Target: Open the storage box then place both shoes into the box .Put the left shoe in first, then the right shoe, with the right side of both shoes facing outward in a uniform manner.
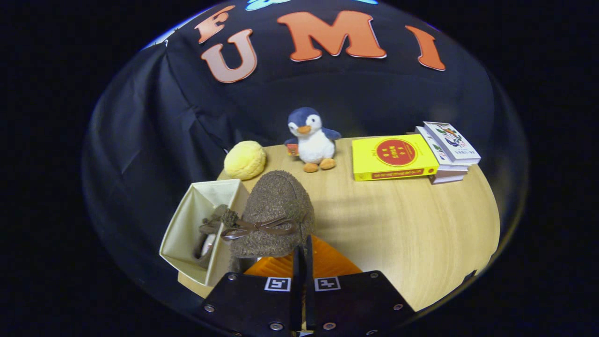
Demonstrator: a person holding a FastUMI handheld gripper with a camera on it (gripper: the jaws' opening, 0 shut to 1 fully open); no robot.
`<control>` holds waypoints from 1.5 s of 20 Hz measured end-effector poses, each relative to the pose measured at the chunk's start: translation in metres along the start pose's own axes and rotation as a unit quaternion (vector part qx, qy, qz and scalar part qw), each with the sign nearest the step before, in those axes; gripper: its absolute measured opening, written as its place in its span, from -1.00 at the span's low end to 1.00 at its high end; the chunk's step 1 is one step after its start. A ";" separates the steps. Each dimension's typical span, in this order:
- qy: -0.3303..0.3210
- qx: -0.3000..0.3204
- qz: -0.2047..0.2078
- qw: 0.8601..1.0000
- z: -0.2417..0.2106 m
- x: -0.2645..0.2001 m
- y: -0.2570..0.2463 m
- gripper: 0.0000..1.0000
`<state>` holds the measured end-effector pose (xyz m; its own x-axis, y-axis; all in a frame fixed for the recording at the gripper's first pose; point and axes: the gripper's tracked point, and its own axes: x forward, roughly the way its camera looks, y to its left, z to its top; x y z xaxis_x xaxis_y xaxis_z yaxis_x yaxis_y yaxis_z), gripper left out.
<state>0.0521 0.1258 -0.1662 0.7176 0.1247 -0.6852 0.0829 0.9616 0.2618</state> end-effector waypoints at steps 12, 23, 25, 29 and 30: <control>0.034 0.004 0.008 0.999 -0.009 0.058 0.140 -0.92; 0.053 0.017 0.010 0.998 -0.028 0.060 0.159 -0.29; 0.025 0.018 0.037 0.999 -0.014 0.045 0.159 -0.01; -0.044 -0.006 0.049 0.998 0.015 0.009 0.129 0.40; -0.063 -0.016 0.046 0.997 0.023 0.000 0.118 0.53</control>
<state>0.0773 0.2335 -0.1198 0.8024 0.1839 -0.5678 -0.0089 0.9549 0.2967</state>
